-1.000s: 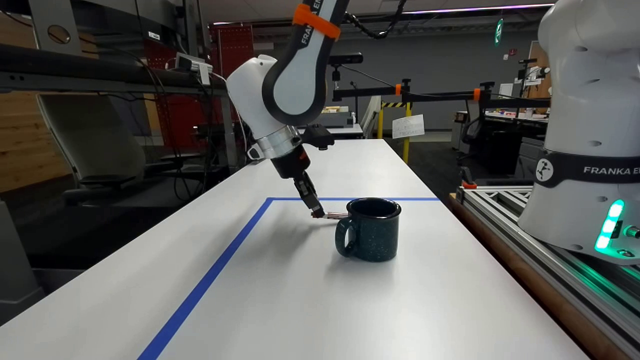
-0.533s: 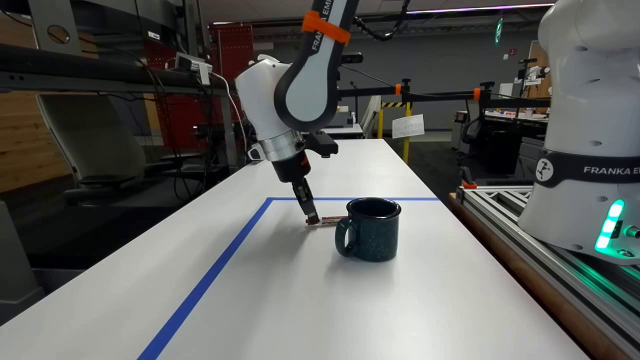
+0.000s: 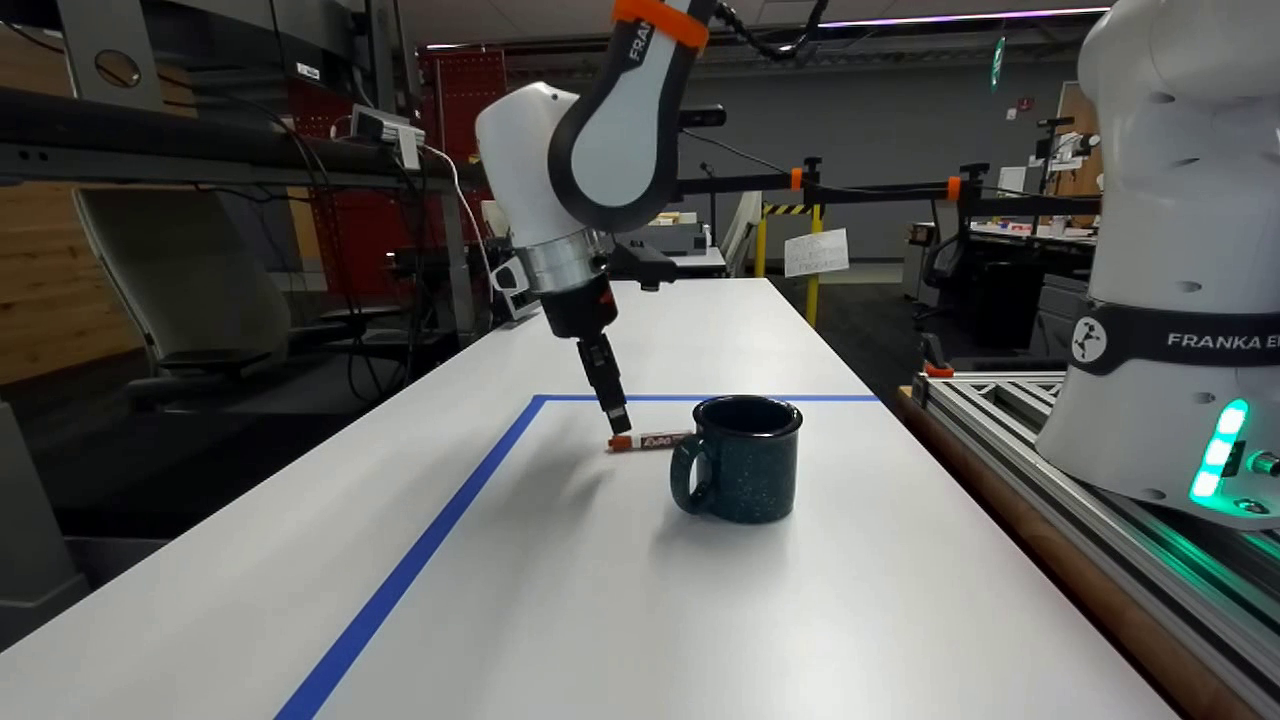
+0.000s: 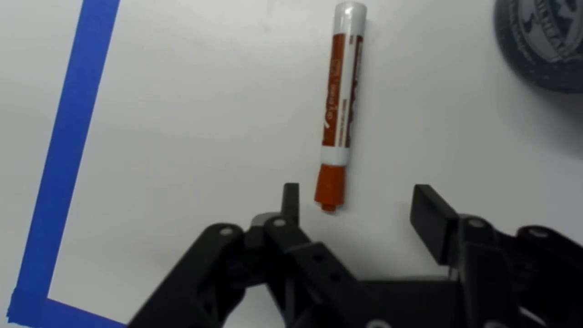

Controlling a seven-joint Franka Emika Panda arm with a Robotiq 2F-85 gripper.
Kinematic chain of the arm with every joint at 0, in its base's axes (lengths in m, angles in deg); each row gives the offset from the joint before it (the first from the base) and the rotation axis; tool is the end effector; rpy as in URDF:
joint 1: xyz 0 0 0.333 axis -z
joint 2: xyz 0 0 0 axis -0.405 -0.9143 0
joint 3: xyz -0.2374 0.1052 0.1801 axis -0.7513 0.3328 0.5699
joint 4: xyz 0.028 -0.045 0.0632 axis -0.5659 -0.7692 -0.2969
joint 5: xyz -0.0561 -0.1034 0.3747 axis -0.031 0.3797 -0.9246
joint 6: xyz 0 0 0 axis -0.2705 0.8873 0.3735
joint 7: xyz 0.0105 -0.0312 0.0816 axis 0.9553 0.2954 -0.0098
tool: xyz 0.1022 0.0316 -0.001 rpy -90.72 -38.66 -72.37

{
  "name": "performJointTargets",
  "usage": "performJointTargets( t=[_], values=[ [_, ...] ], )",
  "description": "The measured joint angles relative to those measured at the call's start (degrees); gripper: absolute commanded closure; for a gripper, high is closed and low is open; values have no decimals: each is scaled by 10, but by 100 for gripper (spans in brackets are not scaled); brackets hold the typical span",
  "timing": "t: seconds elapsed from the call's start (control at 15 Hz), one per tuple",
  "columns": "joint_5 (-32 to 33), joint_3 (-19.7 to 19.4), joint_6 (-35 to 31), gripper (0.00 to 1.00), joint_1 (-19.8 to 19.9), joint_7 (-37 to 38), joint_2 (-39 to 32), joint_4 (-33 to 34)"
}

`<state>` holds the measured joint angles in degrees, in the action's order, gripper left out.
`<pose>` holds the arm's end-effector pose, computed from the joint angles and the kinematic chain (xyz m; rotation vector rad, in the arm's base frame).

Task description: Put the marker on the table

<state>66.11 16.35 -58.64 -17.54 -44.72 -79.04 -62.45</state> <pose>0.5019 -0.0996 0.1588 2.9550 0.4698 -0.3354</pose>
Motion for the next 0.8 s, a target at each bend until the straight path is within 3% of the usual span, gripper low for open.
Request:
performJointTargets(
  t=[0.07, 0.4, 0.8],
  values=[
    [-14, 6, 11, 0, 6, -15, 17, -5],
    [-117, 33, 129, 0, 21, -78, 116, -13],
    [-151, 33, 220, 0, 12, -10, 194, -12]
  ],
)
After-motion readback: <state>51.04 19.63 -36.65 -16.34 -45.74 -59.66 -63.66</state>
